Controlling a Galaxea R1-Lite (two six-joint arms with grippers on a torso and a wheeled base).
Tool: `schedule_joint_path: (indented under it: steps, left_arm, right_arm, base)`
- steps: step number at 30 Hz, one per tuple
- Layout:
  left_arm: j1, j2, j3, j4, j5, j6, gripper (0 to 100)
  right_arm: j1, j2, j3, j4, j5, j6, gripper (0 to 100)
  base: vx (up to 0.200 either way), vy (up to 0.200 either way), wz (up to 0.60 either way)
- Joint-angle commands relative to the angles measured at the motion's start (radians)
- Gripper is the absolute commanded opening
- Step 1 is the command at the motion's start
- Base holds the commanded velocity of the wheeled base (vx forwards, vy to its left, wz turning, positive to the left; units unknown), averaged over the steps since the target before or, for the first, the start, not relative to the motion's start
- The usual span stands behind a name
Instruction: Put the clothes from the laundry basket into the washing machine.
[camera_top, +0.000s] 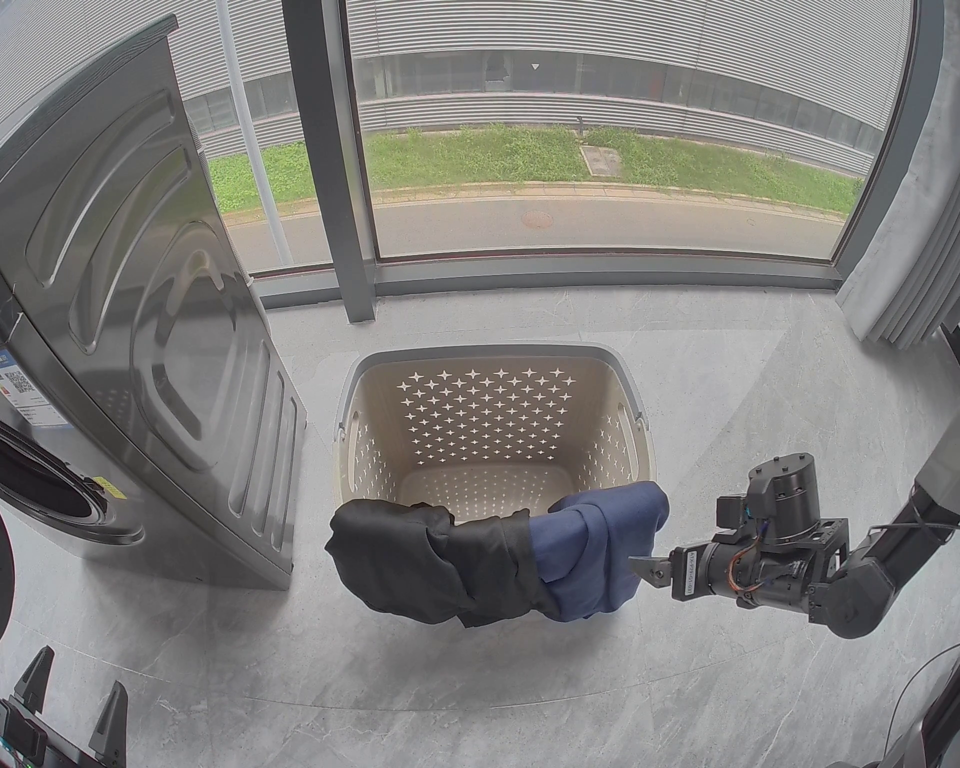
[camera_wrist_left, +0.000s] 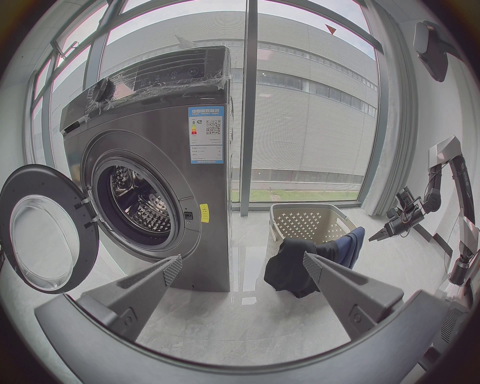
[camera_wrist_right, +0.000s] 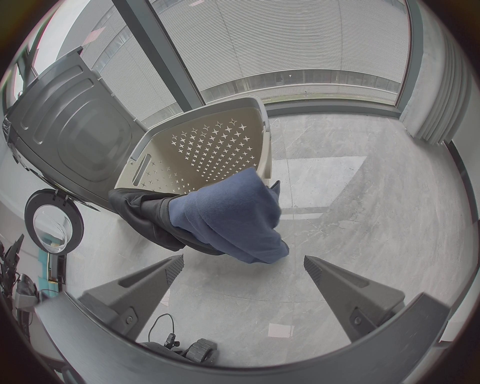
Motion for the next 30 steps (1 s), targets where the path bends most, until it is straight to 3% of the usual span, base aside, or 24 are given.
schedule_joint_path:
  steps: [1,12,30]
  left_arm:
    - [0.000,-0.008,0.015,0.000,0.000,-0.001,100]
    - [0.000,-0.008,0.015,0.000,0.000,0.001,100]
    - [0.000,-0.008,0.015,0.000,0.000,-0.001,100]
  right_arm:
    - [0.015,0.077,-0.055,0.000,0.000,0.020,100]
    - [0.046,0.170,-0.143,0.000,-0.001,0.028,100]
    - [0.030,0.313,-0.261,-0.058,-0.014,0.045,100]
  base:
    - [0.000,0.000,0.00]
    - [0.000,0.000,0.00]
    - [0.000,0.000,0.00]
